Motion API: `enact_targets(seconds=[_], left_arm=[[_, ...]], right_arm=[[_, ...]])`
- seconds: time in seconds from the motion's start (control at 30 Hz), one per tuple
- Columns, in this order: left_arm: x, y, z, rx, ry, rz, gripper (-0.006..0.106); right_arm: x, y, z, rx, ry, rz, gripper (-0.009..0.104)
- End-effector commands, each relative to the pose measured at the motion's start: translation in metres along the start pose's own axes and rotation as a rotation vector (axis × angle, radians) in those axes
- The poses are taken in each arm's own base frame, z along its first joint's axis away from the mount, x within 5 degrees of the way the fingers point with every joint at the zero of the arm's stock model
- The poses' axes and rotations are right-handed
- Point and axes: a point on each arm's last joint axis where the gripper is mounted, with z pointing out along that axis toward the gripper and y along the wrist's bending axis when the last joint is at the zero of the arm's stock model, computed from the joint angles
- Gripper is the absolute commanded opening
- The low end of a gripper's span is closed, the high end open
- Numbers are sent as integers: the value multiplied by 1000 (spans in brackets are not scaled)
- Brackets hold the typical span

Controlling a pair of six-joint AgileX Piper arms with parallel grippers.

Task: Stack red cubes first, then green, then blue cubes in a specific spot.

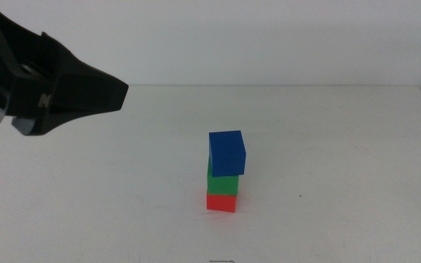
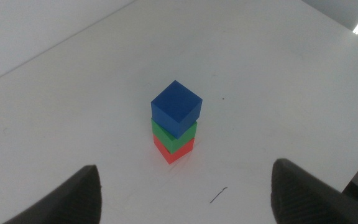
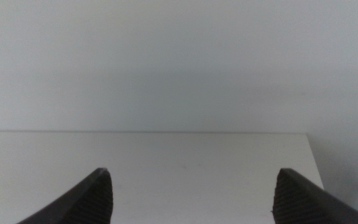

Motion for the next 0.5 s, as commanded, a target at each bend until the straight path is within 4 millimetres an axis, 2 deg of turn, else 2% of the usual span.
enact_targets(seconds=[0.0,0.23,0.33,0.47], left_arm=[[-10,-3,-8,4,-95,-10,94],[-10,-3,-8,4,-95,-10,94],[-9,11,-5,-133,-119,29,94],[-2,30,-6,-368,-319,47,94]], right_arm=[[-16,-1,-12,10,-145,-17,67],[-16,-1,-12,8,-149,-11,66],[-16,-1,-12,8,-149,-12,66],[-16,-1,-12,8,-149,-12,66]])
